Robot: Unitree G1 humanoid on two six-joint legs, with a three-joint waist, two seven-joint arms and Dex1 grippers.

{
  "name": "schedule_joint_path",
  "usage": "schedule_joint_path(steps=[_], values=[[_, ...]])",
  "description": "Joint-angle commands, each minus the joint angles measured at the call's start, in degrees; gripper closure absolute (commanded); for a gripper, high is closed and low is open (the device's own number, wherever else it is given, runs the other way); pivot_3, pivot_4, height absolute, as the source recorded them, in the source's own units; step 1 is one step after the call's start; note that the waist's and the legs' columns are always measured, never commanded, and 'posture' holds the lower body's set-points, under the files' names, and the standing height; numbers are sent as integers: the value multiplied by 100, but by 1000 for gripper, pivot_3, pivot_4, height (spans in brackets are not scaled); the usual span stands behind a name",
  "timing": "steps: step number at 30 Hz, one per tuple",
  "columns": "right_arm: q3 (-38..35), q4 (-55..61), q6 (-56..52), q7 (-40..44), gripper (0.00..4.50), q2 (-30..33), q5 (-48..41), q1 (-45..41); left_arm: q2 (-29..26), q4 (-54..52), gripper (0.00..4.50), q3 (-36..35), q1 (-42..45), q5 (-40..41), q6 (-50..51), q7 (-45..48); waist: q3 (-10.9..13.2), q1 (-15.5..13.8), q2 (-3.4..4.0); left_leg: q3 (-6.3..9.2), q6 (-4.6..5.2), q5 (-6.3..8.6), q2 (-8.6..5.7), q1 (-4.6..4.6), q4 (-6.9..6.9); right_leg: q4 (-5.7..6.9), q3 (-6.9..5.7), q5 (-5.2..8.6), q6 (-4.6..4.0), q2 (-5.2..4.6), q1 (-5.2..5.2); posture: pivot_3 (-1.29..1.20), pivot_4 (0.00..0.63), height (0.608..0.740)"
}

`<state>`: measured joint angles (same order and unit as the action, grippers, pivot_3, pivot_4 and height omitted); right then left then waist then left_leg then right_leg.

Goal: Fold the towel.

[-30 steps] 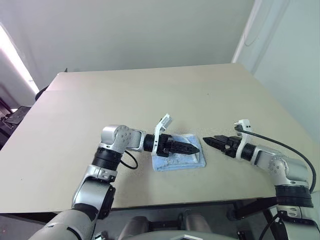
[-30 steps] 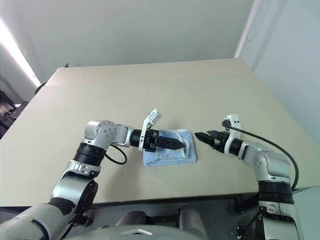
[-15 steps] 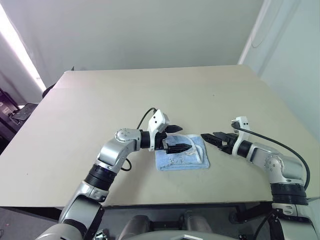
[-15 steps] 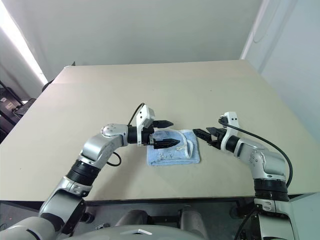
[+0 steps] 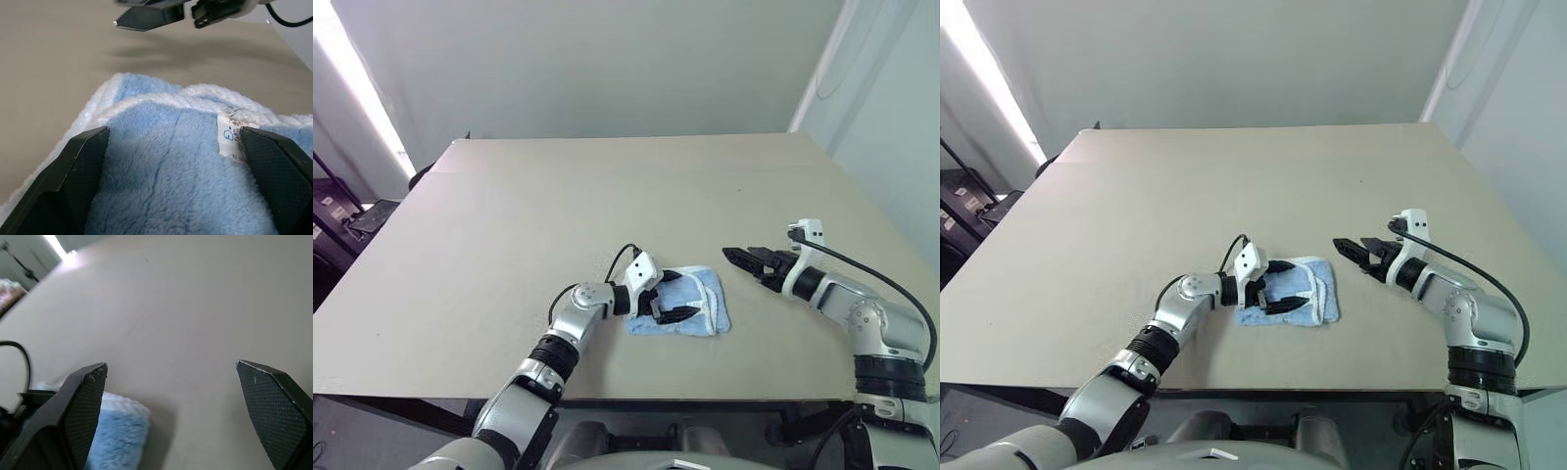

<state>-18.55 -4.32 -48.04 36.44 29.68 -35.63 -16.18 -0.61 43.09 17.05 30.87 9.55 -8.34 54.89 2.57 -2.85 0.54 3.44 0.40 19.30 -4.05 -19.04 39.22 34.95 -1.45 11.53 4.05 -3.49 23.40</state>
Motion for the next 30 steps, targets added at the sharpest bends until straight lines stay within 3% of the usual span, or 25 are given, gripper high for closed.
schedule_joint_path(steps=[1, 10, 17, 25, 30], values=[[-89, 353, -292, 144, 105, 133, -331, 10, 59, 123, 1, -274, 119, 122, -60, 119, 2, 32, -3, 0, 2, -1, 0, 6, 0, 0, 0, 2, -4, 0, -6, 0, 0, 740], [251, -918, -2686, 761, 105, 851, -962, -750, -50, -805, 1, -248, -154, 100, -347, 601, 8, 52, -7, -3, 11, 3, 2, 44, -1, 0, 3, -6, 12, -2, -1, 0, 0, 740], [909, -2197, -2950, 1075, 105, 944, -523, -1628, -531, -1384, 1, -295, -238, -18, -382, 676, 8, 62, -8, 0, 14, 5, 3, 41, -7, 0, 1, -6, 15, 0, 6, 0, 0, 740], [1849, -1867, -3106, 1846, 105, 975, -496, -1548, -1652, -2809, 1, -361, -660, 352, 624, 1311, 6, 62, -6, 0, 20, 8, 3, -7, -6, 3, 3, -17, -3, -3, 50, 0, 0, 740], [2075, -1553, -3251, 2091, 105, 814, -625, -1515, -1924, -3055, 1, -596, -735, 537, 940, 1177, 6, 67, -7, 0, 19, 8, 3, -35, -4, 7, 9, -20, -5, -9, 85, 0, 0, 740]])
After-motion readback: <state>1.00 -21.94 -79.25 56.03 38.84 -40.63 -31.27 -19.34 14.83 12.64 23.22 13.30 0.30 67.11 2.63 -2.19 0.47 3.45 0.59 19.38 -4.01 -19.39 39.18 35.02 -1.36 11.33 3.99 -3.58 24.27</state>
